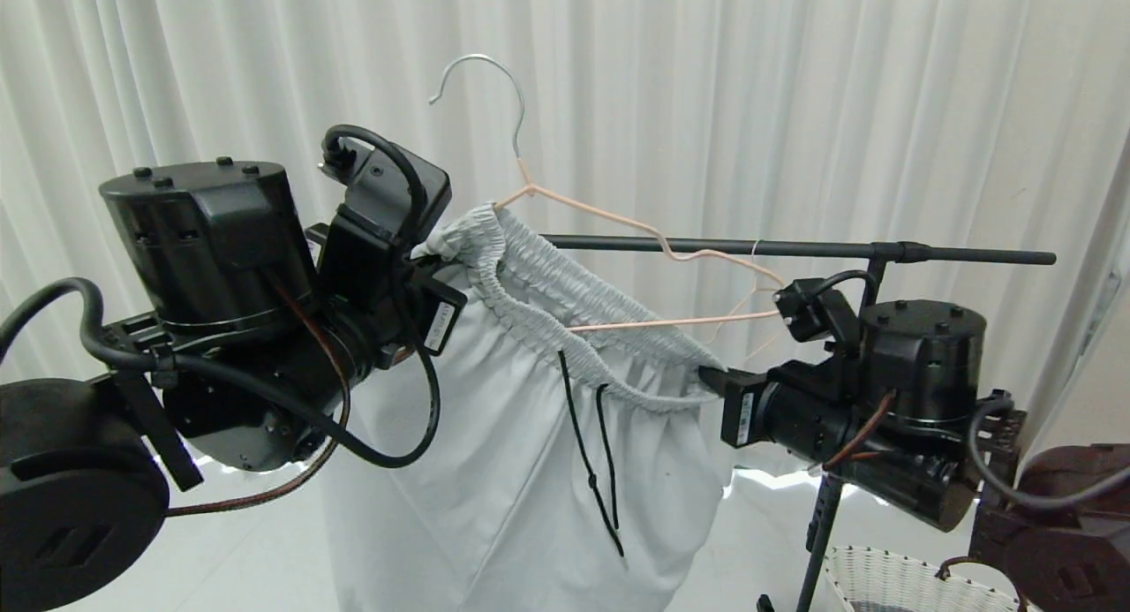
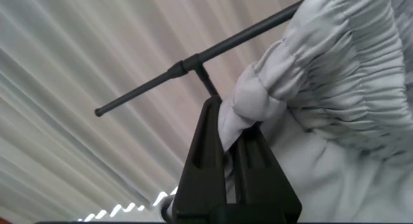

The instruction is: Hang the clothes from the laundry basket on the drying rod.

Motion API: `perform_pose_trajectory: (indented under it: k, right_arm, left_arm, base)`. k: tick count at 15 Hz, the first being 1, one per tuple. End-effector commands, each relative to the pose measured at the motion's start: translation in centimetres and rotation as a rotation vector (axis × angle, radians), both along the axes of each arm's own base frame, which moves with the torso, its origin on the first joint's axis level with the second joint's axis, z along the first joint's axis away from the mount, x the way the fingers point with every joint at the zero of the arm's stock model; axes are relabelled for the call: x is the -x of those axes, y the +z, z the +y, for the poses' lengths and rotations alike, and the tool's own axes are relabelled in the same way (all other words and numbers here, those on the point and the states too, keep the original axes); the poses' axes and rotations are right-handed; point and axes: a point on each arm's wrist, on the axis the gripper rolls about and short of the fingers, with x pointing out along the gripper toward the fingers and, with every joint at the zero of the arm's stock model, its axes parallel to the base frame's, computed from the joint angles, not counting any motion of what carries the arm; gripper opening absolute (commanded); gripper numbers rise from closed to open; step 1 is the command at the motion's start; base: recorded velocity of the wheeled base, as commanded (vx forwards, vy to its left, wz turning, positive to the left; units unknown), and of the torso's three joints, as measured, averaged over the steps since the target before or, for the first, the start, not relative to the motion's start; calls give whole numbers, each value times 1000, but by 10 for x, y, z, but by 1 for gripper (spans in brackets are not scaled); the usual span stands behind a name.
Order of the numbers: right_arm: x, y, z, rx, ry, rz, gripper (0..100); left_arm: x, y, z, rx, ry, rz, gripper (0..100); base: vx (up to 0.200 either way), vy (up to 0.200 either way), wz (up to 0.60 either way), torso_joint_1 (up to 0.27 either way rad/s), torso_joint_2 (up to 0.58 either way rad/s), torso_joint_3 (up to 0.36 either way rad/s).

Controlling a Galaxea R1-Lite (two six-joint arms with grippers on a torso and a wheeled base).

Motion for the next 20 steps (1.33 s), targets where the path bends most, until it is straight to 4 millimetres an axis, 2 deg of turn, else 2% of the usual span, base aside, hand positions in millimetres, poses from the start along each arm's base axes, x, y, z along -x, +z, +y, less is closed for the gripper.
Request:
perform_pose_trajectory:
  k: [1, 5, 9, 13, 17, 20]
  right_arm:
    - [-6, 17, -24, -35, -54, -43, 0]
    - [-17, 20, -42, -42, -101, -50, 0]
    - [-21, 23, -49, -50, -96, -55, 0]
    - [-15, 28, -51, -20, -38, -59, 0]
    - [-11, 36, -53, 64, -22, -23, 0]
    - [-6, 42, -46, 121, 26, -16, 0]
  left_arm:
    - [-3, -13, 4, -35, 15, 10, 0]
    - [-14, -20, 13, -88, 62, -26, 0]
    - [-8, -35, 17, -129, 57, 22, 0]
    - [1, -58, 22, -204, 46, 72, 0]
    - [7, -70, 25, -266, 29, 97, 0]
    - [7, -73, 24, -272, 2, 105, 0]
  base:
    - [0, 0, 0, 0, 0, 0]
    - [0, 0, 0, 0, 0, 0]
    - [0, 0, 0, 0, 0, 0]
    - [0, 0, 0, 0, 0, 0]
    - [0, 0, 0, 0, 0, 0]
    - [0, 0, 0, 0, 0, 0]
